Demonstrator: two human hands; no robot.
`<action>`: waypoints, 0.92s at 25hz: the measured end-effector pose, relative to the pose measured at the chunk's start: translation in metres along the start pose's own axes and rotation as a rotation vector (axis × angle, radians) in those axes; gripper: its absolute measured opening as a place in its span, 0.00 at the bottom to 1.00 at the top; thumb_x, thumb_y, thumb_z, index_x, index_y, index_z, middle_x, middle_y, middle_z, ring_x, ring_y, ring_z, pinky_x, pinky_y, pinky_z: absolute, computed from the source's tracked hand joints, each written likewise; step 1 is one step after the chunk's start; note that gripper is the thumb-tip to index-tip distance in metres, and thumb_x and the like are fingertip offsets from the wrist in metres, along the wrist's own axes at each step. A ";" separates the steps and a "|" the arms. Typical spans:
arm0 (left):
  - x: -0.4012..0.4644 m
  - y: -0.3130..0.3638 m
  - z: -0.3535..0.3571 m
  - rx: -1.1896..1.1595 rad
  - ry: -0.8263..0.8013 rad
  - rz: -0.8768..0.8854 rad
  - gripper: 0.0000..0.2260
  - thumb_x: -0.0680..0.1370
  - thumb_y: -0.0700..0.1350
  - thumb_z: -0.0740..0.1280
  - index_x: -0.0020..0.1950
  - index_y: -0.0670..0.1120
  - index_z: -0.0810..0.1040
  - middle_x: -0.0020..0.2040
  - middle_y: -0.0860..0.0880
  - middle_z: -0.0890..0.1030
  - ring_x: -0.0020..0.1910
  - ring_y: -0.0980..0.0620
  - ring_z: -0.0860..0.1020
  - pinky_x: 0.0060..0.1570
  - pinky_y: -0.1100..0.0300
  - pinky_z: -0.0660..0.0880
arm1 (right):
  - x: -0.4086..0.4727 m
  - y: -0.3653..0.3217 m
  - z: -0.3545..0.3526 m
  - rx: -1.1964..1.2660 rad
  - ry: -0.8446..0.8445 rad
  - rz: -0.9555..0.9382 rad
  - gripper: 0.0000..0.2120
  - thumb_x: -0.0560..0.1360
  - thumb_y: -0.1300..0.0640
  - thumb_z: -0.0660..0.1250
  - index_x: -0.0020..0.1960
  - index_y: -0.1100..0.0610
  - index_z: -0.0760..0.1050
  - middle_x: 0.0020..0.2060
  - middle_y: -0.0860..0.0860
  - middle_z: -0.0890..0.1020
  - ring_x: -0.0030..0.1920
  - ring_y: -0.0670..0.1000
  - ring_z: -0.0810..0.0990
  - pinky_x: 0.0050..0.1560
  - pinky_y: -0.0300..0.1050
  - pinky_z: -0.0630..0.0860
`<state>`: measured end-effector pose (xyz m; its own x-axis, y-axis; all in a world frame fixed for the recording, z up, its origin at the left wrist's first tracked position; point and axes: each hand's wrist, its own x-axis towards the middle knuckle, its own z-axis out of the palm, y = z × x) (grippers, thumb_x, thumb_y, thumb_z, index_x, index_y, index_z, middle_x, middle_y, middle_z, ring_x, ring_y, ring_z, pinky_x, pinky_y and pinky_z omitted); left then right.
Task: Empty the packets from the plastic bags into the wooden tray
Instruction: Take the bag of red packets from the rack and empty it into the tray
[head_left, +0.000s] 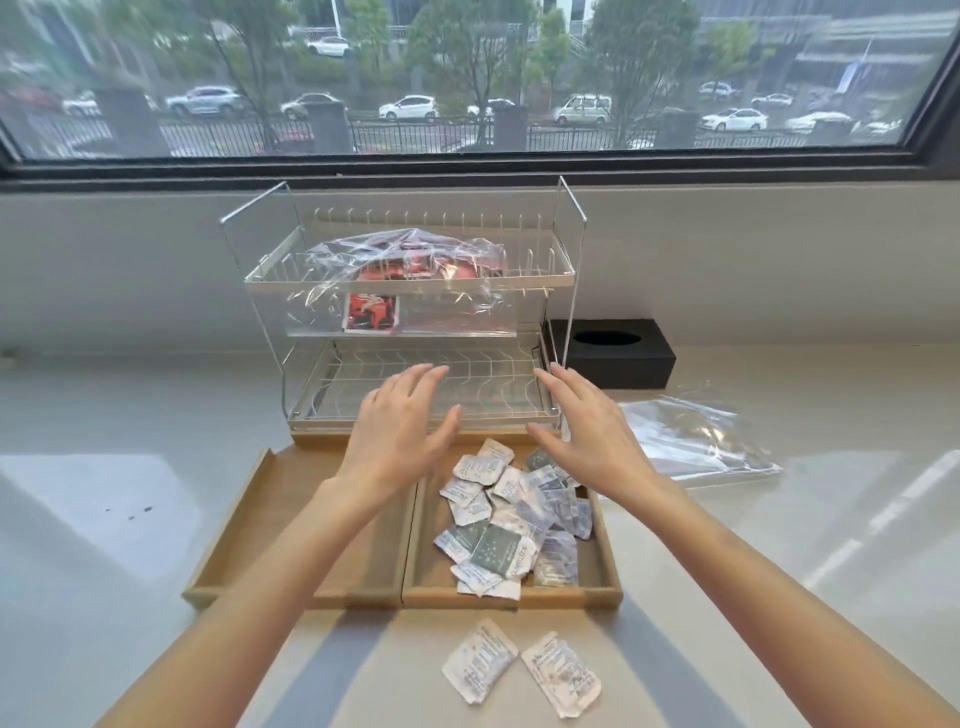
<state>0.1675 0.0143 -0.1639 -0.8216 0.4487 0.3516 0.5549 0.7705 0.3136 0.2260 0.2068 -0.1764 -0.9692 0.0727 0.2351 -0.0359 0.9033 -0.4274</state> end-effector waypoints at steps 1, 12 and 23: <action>0.002 -0.008 -0.007 -0.009 0.031 0.010 0.22 0.77 0.50 0.59 0.69 0.45 0.64 0.69 0.45 0.69 0.69 0.48 0.65 0.66 0.51 0.61 | 0.005 -0.008 0.002 0.003 0.015 -0.009 0.29 0.76 0.48 0.60 0.73 0.50 0.54 0.75 0.49 0.57 0.75 0.49 0.53 0.73 0.48 0.52; 0.057 -0.083 -0.055 0.068 0.177 0.021 0.25 0.75 0.50 0.64 0.70 0.45 0.63 0.72 0.44 0.65 0.71 0.44 0.61 0.69 0.46 0.56 | 0.079 -0.062 -0.014 0.027 0.173 -0.014 0.30 0.75 0.50 0.62 0.73 0.52 0.54 0.75 0.53 0.56 0.74 0.53 0.55 0.72 0.52 0.55; 0.086 -0.120 -0.059 -0.648 0.118 -0.584 0.23 0.77 0.50 0.61 0.68 0.41 0.62 0.61 0.45 0.71 0.60 0.46 0.70 0.56 0.55 0.65 | 0.132 -0.045 -0.010 0.624 0.082 0.459 0.27 0.74 0.53 0.63 0.69 0.59 0.60 0.65 0.57 0.70 0.61 0.55 0.72 0.62 0.50 0.71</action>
<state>0.0385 -0.0662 -0.1195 -0.9983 -0.0144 0.0559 0.0439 0.4381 0.8979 0.1015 0.1801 -0.1176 -0.9002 0.4344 -0.0306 0.2101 0.3717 -0.9042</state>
